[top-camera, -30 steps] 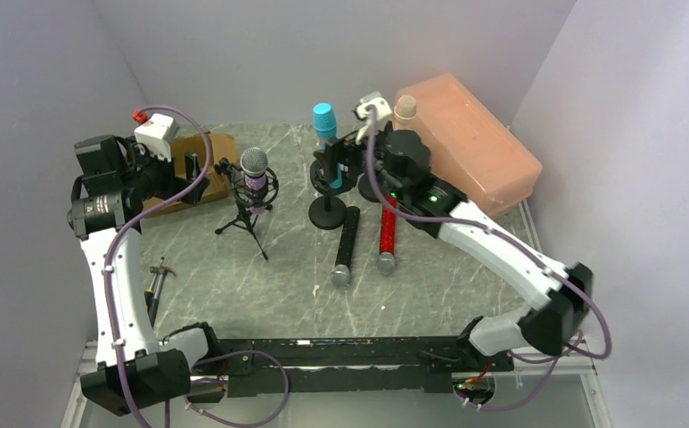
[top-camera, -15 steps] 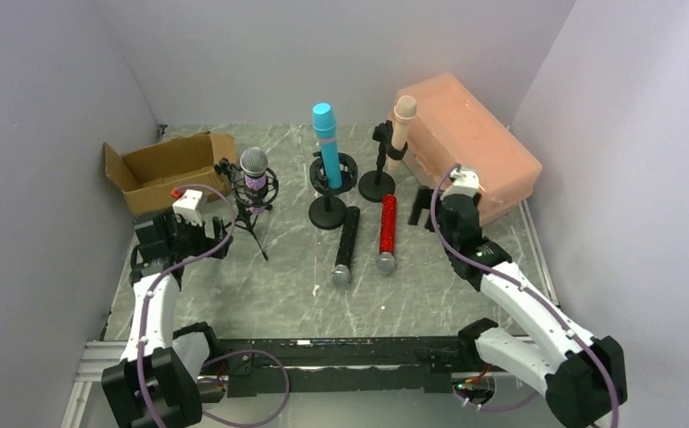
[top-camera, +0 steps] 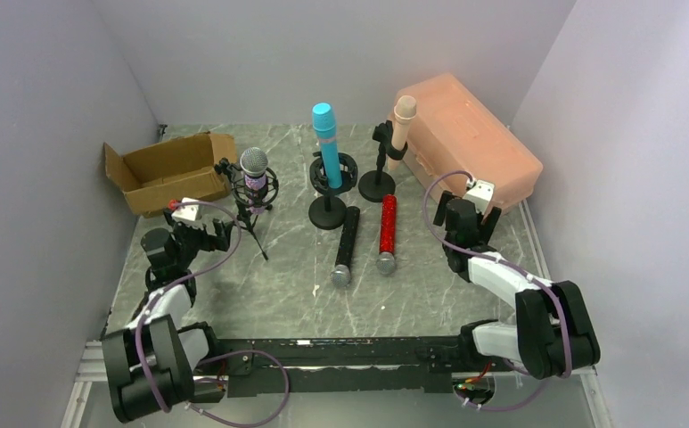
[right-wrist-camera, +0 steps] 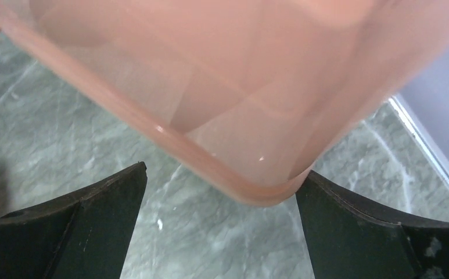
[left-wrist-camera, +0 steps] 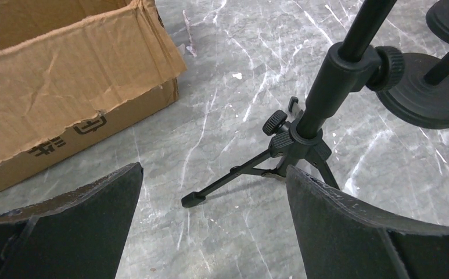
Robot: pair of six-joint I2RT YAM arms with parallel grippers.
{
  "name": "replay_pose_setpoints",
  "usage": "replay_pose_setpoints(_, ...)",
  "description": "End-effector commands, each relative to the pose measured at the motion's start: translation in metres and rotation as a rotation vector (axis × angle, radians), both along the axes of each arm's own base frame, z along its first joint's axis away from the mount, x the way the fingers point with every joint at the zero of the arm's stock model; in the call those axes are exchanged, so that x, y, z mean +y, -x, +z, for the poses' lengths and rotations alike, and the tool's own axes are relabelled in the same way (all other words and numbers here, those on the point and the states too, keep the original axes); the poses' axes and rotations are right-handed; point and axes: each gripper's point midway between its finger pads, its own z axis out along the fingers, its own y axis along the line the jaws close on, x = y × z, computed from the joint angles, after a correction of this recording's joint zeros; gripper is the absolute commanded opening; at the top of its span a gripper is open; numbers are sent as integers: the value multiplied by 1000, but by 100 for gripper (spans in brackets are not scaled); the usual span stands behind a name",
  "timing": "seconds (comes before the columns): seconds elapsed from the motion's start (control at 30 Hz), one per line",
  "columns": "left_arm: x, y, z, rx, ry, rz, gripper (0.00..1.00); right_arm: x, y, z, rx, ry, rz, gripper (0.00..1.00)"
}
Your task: Attach the microphones to the stand
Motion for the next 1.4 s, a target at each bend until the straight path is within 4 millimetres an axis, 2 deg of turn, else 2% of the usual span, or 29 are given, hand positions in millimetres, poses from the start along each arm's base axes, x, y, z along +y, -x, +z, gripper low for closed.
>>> replay_pose_setpoints(0.0, -5, -14, 38, -224, -14, -27, 100, -16, -23, 44, -230, 74, -7, 99)
replay_pose_setpoints(0.07, -4, -18, 33, -214, 2, -19, 99, -20, -23, 34, -220, 94, 15, 99)
replay_pose_setpoints(0.23, -4, -23, 26, -255, 6, 3, 99, -28, -29, 25, -248, 85, 33, 99)
replay_pose_setpoints(0.43, -7, -32, 20, -226, -36, 29, 99, -21, -37, 13, -245, 86, 90, 99)
replay_pose_setpoints(0.53, -17, -24, 12, -252, -85, 31, 99, -23, -30, 12, -286, 80, 90, 99)
replay_pose_setpoints(0.6, -18, -19, 20, -336, -87, 59, 100, -26, -27, 7, -303, 50, 98, 100)
replay_pose_setpoints(0.63, -17, -23, 18, -319, -82, 66, 99, -28, -27, 10, -342, 60, 93, 100)
replay_pose_setpoints(0.7, -8, -38, 2, -169, -64, 103, 100, -27, -29, 0, -291, 31, 96, 100)
replay_pose_setpoints(0.73, -4, -47, -2, -121, -43, 129, 99, -31, -30, 3, -311, 33, 99, 100)
replay_pose_setpoints(0.77, -5, -48, 2, -152, -45, 145, 99, -33, -31, 3, -312, 33, 94, 100)
replay_pose_setpoints(1.37, -8, -46, 1, -144, -60, 136, 99, -35, -27, 4, -314, 32, 86, 100)
